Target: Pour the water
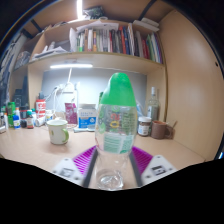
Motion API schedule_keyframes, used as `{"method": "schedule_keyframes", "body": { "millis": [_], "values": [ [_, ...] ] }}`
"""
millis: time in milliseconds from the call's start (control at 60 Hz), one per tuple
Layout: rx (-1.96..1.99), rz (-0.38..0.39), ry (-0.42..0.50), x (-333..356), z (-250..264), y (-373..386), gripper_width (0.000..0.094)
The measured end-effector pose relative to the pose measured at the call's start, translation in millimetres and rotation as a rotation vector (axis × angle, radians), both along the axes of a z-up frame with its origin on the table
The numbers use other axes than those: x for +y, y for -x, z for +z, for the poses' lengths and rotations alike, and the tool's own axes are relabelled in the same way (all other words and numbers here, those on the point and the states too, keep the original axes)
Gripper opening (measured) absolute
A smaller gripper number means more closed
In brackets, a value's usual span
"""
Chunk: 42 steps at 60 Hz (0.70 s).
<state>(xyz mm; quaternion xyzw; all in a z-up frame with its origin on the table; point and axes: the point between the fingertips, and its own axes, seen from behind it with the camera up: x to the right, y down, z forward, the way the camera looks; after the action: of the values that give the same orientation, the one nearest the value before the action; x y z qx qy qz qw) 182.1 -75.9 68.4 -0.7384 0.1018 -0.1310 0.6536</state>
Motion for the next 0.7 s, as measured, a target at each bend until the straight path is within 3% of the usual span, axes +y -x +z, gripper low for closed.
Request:
{"method": "schedule_keyframes", "body": {
  "millis": [33, 217, 383, 583, 700],
  "values": [
    [0.003, -0.004, 0.002, 2.2, 0.2, -0.1, 0.0514],
    [-0.055, 0.019, -0.070, -0.3, 9.8, 18.1, 0.0451],
    [-0.028, 0.093, -0.066, 2.5, 20.1, 35.0, 0.0401],
    [-0.396, 0.088, -0.107, 45.1, 136.1, 0.8, 0.0380],
    [-0.816, 0.033, -0.047, 101.3, 194.4, -18.5, 0.0379]
  ]
}}
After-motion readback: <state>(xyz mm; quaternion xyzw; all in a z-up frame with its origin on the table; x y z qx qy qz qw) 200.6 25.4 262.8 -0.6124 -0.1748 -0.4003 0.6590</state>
